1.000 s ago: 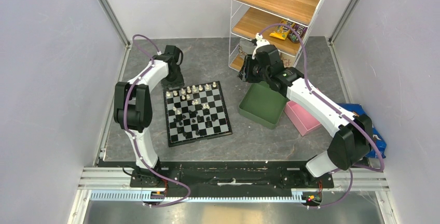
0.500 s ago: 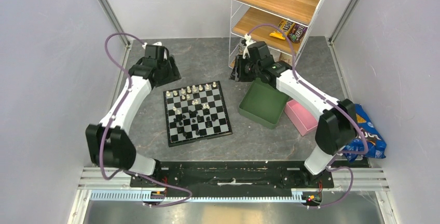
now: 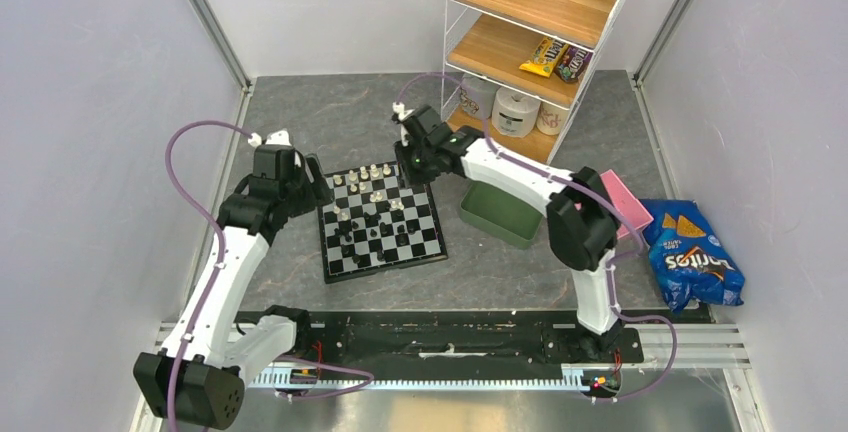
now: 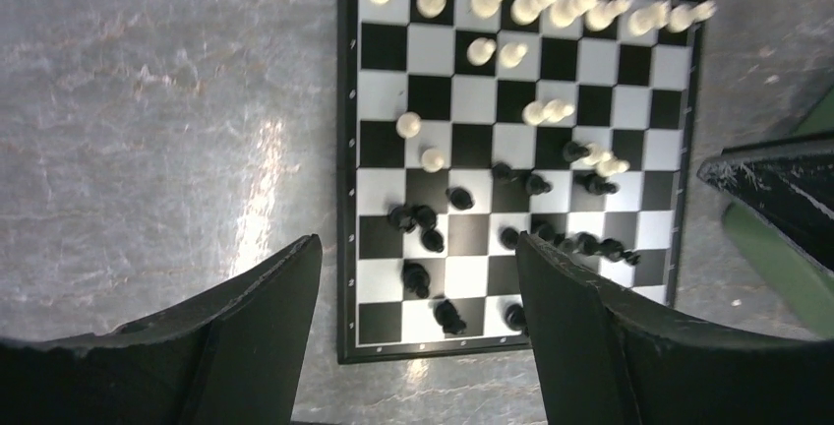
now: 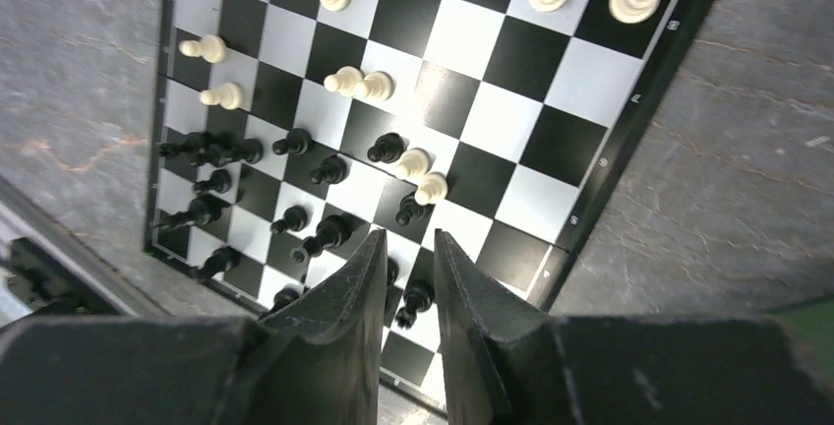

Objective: Set up the chess pieces on the board

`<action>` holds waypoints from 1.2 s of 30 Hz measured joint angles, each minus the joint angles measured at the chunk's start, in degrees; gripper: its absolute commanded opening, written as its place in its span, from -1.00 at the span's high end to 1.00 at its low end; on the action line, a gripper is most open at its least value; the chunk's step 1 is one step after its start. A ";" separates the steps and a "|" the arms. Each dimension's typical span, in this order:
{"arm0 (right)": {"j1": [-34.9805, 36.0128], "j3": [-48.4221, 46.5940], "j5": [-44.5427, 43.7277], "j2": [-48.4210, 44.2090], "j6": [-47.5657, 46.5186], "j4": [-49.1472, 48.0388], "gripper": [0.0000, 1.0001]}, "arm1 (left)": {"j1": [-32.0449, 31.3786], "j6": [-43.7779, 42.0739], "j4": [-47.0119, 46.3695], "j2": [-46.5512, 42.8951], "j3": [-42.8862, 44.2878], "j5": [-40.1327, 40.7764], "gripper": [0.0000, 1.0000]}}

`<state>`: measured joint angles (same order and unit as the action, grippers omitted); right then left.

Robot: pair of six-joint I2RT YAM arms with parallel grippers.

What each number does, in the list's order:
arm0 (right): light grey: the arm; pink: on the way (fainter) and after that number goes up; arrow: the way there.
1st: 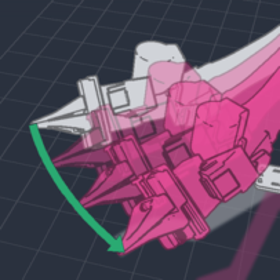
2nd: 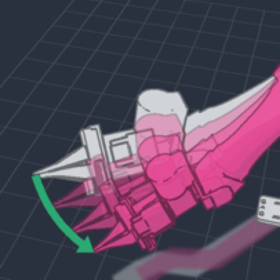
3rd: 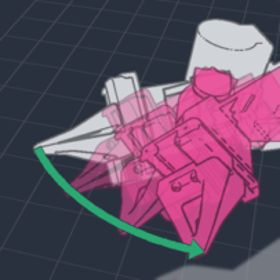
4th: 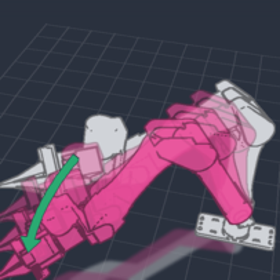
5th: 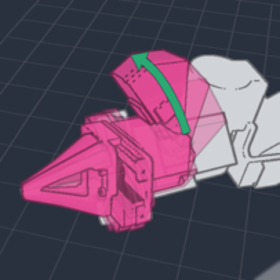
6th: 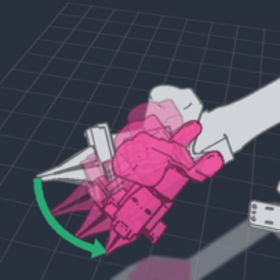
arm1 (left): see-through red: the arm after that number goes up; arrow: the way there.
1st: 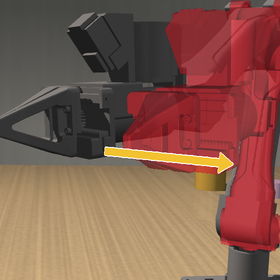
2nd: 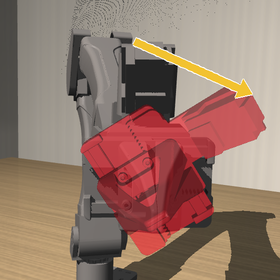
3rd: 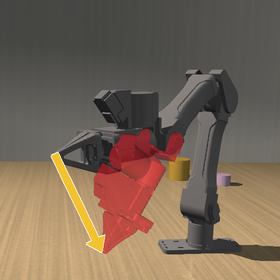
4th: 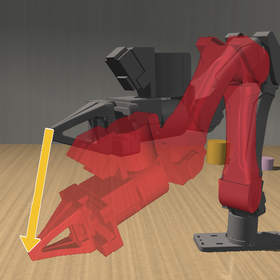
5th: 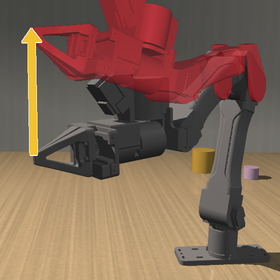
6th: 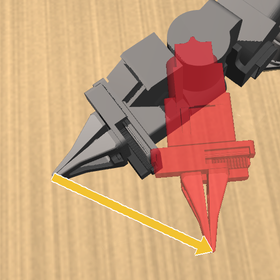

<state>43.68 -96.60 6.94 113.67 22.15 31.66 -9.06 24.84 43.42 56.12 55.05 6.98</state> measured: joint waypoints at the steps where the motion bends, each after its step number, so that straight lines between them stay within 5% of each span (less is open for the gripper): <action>1: 0.81 -1.09 -0.76 1.70 -0.37 0.39 0.42 | 0.00 0.00 0.28 -0.37 -1.11 0.33 -0.60; 12: 2.23 -8.85 -5.20 13.11 -2.40 5.05 0.42 | 0.00 -0.07 4.48 -2.38 -3.76 2.08 -0.58; 36: 5.07 -11.43 -6.75 13.60 -2.69 8.35 0.39 | 0.11 -0.02 4.74 -4.76 -4.13 6.43 -0.58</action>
<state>48.75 -108.03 0.19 127.26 19.46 40.01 -8.95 24.82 48.16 51.35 50.92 13.41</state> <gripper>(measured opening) 0.307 0.793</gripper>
